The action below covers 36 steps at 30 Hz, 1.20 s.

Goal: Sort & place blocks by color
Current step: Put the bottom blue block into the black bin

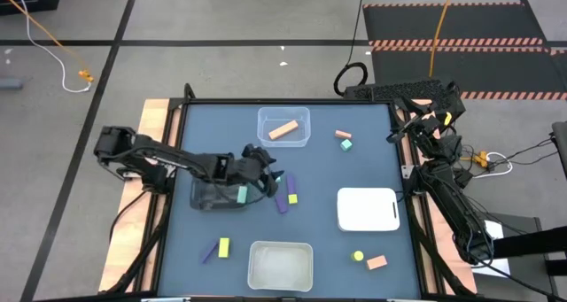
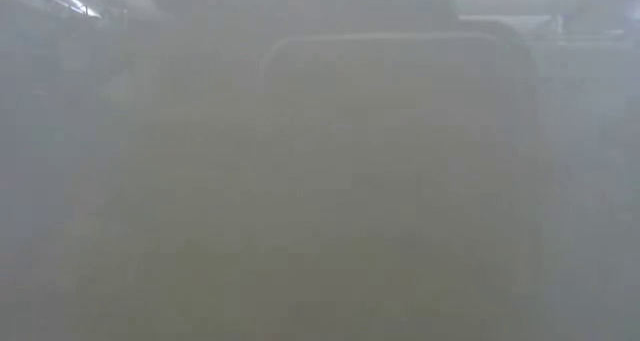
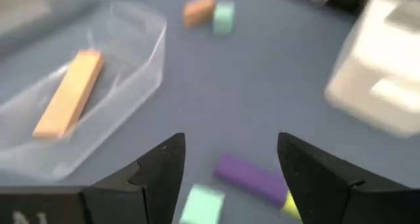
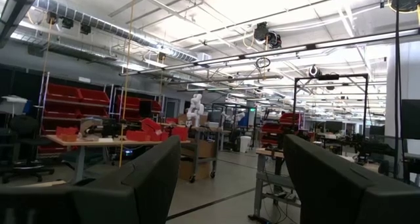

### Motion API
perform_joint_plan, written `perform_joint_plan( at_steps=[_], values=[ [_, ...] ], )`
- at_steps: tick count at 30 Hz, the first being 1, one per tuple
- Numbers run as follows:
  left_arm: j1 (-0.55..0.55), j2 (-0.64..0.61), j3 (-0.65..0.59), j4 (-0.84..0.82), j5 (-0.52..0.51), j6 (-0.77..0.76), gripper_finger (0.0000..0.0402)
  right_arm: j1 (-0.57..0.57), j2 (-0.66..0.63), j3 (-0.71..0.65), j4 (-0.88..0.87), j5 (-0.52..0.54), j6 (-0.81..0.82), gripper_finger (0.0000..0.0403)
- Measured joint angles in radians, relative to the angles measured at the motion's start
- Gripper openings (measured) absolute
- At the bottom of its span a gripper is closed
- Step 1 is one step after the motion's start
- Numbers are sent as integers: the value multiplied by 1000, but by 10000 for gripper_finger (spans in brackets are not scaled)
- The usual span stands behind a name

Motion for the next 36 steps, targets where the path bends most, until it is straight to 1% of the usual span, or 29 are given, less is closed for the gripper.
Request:
perform_joint_plan(
  at_steps=[2, 4, 7, 10, 16, 19, 22, 28, 30, 33, 36],
  values=[
    [8, 36, 58, -109, 8, -22, 244, 0, 0, 0, 1, 0, 0, 263],
    [16, 66, 110, -204, 42, -19, 244, 0, 0, 0, 1, 0, 0, 263],
    [22, 108, 173, -282, 90, -18, 244, 0, 0, 0, 1, 0, 0, 263],
    [25, 143, 215, -387, 96, -23, 244, 0, 0, 0, 1, 0, 0, 263],
    [48, 176, 226, -445, 96, -83, 244, 0, 0, 0, 1, 0, 0, 263],
    [54, 172, 227, -440, 97, -92, 247, 0, 0, 0, 2, 0, 0, 263],
    [54, 173, 226, -444, 101, -92, 268, 0, 0, 0, 1, 0, 0, 263],
    [54, 226, 225, -434, 120, -68, 352, 0, 0, 0, 0, 0, 0, 263],
    [55, 245, 227, -414, 136, -67, 374, 0, 0, 0, 2, 0, 0, 263],
    [56, 272, 226, -418, 145, -66, 393, 0, 0, 0, -5, -1, 0, 263],
    [58, 287, 226, -415, 146, -66, 394, 0, 0, 0, -5, -1, 0, 263]
  ],
)
